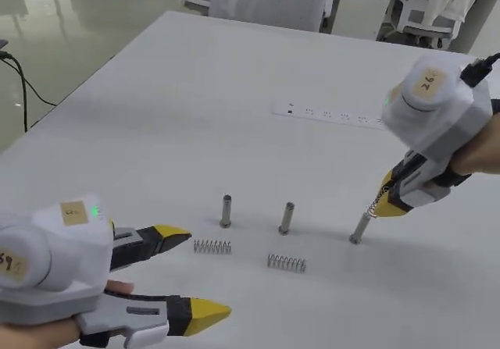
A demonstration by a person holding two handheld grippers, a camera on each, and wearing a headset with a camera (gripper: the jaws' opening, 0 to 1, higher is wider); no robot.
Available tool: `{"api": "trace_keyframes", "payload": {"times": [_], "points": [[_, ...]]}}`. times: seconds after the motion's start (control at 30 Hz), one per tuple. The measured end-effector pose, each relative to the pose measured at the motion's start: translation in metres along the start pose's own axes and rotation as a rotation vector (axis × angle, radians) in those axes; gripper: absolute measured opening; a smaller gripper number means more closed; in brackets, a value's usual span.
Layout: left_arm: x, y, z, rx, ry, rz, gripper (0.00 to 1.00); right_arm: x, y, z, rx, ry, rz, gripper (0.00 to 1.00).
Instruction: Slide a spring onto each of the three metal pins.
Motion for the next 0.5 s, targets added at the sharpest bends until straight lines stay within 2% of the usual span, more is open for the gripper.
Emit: {"api": "trace_keyframes", "payload": {"times": [0.5], "points": [[0.0,0.0007,0.0008,0.0,0.003,-0.007,0.59,-0.0111,-0.0087,0.002,-0.014,0.016,-0.008,0.08]]}}
Point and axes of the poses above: the centre of the closed fingertips' face, and the gripper's own axes: x roughly backward along the fingers, y roughly to its left, z roughly out of its underside, the point moved 9 cm from there along x, roughly backward along the fingers, and after that the axes turned 8 degrees about -z, right-handed, at the moved point
